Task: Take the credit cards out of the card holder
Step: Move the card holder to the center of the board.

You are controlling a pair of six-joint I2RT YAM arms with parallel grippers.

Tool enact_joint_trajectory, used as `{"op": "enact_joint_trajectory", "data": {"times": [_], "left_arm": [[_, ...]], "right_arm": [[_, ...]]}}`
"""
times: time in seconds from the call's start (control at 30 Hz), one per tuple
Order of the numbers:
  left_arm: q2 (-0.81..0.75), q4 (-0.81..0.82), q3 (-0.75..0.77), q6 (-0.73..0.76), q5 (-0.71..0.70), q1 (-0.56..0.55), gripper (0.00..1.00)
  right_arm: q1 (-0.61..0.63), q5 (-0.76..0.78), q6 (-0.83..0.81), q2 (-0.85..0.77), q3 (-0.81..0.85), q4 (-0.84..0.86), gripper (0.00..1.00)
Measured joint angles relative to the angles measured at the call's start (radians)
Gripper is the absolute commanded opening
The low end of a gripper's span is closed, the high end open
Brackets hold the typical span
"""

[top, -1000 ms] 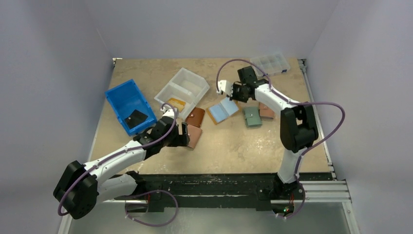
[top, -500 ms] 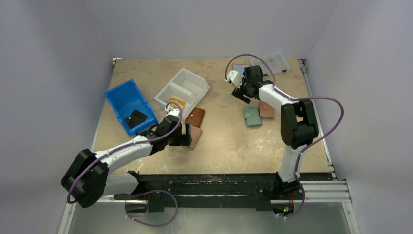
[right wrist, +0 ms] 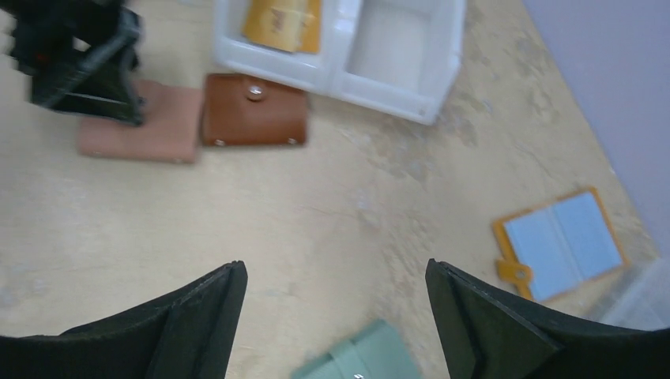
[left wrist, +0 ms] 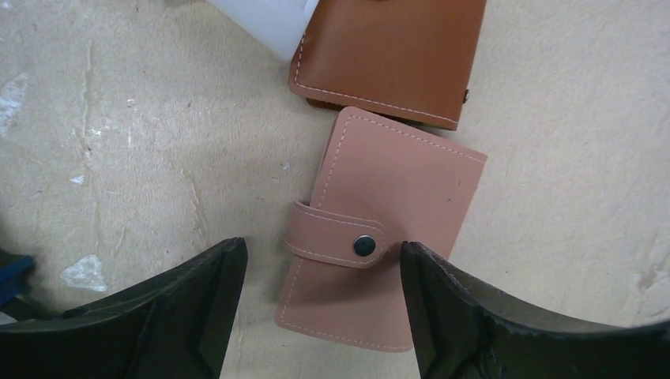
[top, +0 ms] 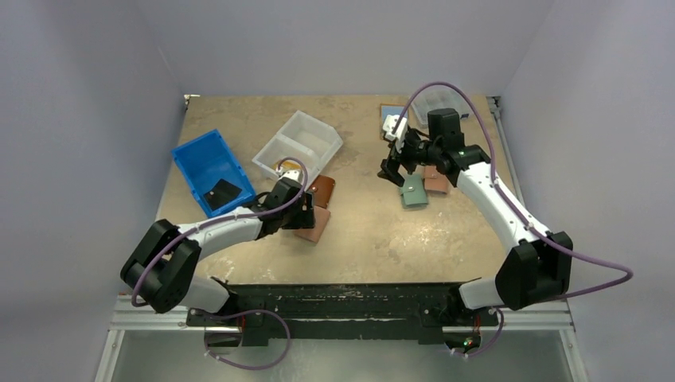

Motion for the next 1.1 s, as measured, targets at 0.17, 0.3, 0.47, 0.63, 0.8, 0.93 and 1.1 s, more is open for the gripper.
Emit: {"op": "enact_joint_trajectory", "data": {"times": [0.17, 0.3, 0.47, 0.63, 0.8, 0.93, 1.1], "left_arm": [[0.068, 0.015, 0.023, 0.000, 0.034, 0.000, 0.41], [0.070, 0.083, -0.002, -0.022, 0.120, 0.001, 0.34], [0.057, 0.208, -0.077, -0.132, 0.175, -0.071, 0.35], [0.117, 0.335, -0.085, -0.258, 0.203, -0.226, 0.38], [0.076, 0.325, -0.097, -0.309, 0.156, -0.249, 0.59], [-0.070, 0.258, -0.116, -0.292, 0.092, -0.249, 0.67], [-0.192, 0.227, -0.117, -0.228, 0.053, -0.248, 0.65]], "right_arm": [[0.000, -0.150, 0.002, -0.011, -0.042, -0.069, 0.91], [0.000, -0.222, -0.003, -0.011, -0.130, -0.110, 0.90], [0.000, -0.263, -0.005, -0.006, -0.199, -0.142, 0.87], [0.001, -0.279, -0.010, 0.026, -0.202, -0.145, 0.86], [0.018, -0.282, -0.010, 0.047, -0.225, -0.146, 0.84], [0.066, -0.261, -0.009, 0.082, -0.228, -0.142, 0.81], [0.167, -0.183, 0.068, 0.169, -0.228, -0.105, 0.78]]}}
